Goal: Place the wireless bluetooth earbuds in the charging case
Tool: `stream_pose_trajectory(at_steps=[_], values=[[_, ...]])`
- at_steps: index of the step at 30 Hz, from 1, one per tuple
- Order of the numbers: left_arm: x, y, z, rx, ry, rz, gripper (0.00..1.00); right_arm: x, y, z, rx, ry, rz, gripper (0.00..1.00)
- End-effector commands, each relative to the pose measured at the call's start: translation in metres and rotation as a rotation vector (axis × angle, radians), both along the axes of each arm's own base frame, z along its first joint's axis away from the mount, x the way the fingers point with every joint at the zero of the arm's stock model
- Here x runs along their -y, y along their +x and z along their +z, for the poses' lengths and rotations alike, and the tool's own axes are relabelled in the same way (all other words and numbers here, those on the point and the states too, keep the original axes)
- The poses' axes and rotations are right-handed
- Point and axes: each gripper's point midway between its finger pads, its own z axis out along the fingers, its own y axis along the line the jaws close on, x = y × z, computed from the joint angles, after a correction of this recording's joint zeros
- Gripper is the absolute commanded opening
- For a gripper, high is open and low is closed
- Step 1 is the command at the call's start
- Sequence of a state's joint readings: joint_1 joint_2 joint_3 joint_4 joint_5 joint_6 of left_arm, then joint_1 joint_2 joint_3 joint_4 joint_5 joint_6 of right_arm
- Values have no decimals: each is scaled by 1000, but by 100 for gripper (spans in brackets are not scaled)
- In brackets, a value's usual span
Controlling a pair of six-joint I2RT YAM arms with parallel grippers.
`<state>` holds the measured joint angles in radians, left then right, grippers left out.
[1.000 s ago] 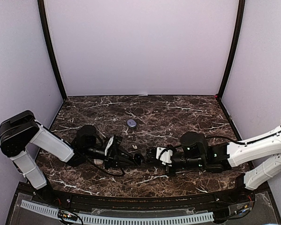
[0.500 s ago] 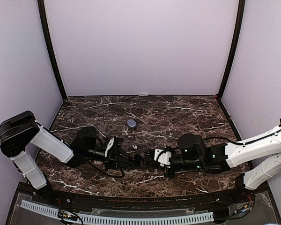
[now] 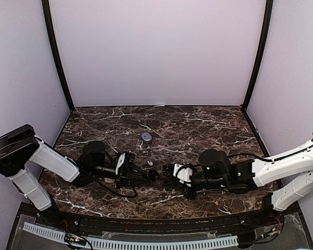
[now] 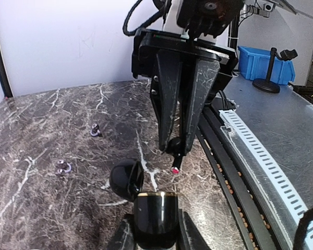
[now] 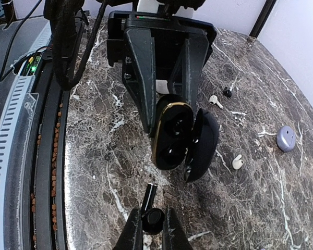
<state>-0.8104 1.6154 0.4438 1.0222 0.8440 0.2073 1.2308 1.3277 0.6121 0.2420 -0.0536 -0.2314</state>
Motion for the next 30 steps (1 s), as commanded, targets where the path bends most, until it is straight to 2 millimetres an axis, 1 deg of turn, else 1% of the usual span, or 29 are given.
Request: stream_pose_trajectory(at_steps=[1,9,15,18,22,24,30], values=[[-3,5,9,108,-20,53,19,0,-10,11,-88,69,-13,1],[-4,8,14,183,-49,73,19,-1,-18,14,-243,89,-31,0],[-2,8,12,208,-67,65,19,-5,-26,23,-382,111,-27,0],[0,9,13,227,-77,57,19,-3,-29,27,-466,125,-33,0],[2,11,12,275,-86,58,19,2,-22,36,-588,174,-103,0],[2,13,12,295,-87,59,19,3,-20,43,-652,202,-120,0],[7,16,13,326,-108,57,18,-2,-12,59,-809,237,-183,0]])
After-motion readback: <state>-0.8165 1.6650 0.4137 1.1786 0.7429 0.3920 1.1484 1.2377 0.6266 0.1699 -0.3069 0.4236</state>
